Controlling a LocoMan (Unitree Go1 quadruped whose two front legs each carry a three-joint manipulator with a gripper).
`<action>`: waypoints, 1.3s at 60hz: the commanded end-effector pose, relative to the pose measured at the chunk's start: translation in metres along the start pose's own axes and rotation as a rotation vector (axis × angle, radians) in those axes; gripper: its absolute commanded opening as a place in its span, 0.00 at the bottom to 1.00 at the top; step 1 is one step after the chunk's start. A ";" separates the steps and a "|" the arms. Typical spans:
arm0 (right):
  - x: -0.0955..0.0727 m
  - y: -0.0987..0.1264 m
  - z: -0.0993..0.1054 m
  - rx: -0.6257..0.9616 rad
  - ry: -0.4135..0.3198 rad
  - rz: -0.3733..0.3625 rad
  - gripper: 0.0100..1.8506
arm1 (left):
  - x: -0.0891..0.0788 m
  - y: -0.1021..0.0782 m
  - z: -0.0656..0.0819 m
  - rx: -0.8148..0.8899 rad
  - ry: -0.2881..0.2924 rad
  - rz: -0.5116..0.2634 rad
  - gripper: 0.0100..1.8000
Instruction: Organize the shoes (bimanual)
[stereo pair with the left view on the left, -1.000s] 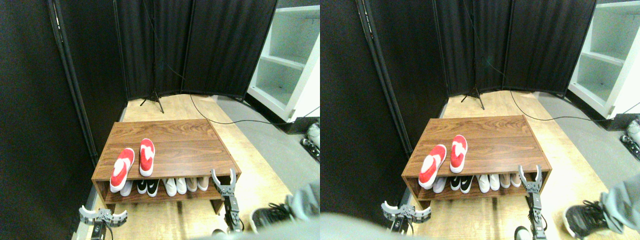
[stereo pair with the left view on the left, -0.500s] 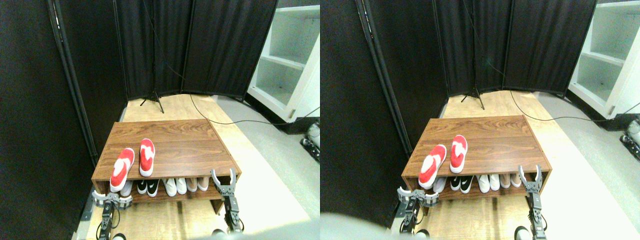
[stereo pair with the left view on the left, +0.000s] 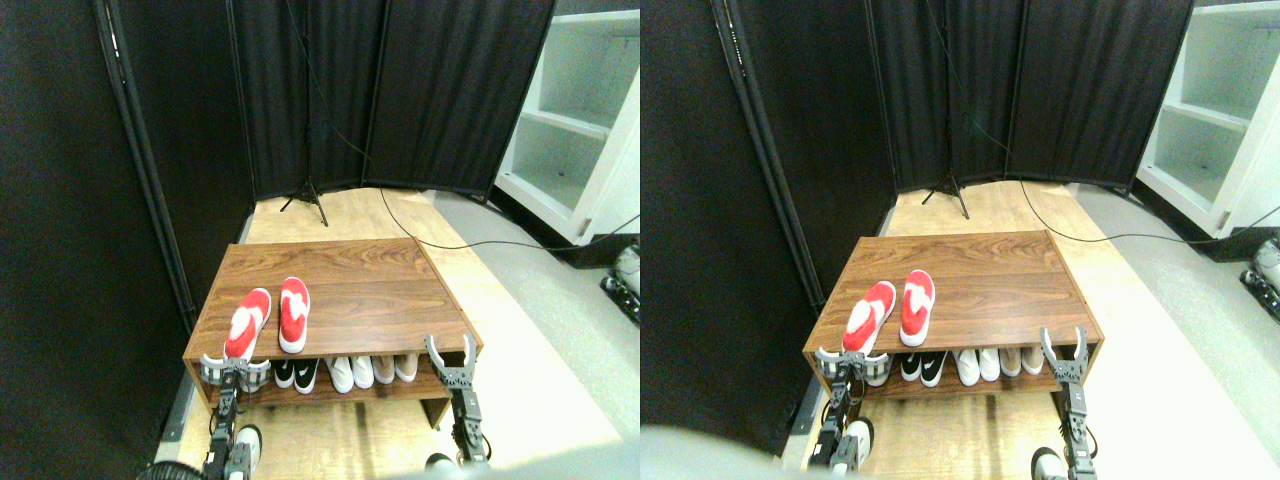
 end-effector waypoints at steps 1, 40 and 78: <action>0.002 0.005 0.002 0.017 -0.003 0.036 0.23 | 0.008 -0.004 -0.006 0.012 0.008 -0.036 0.88; 0.001 0.006 0.001 0.025 -0.003 0.031 0.25 | 0.022 -0.006 -0.011 0.004 0.045 -0.028 0.86; 0.000 0.005 -0.001 0.050 -0.011 0.018 0.25 | -0.047 -0.023 0.039 0.119 -0.073 -0.097 0.72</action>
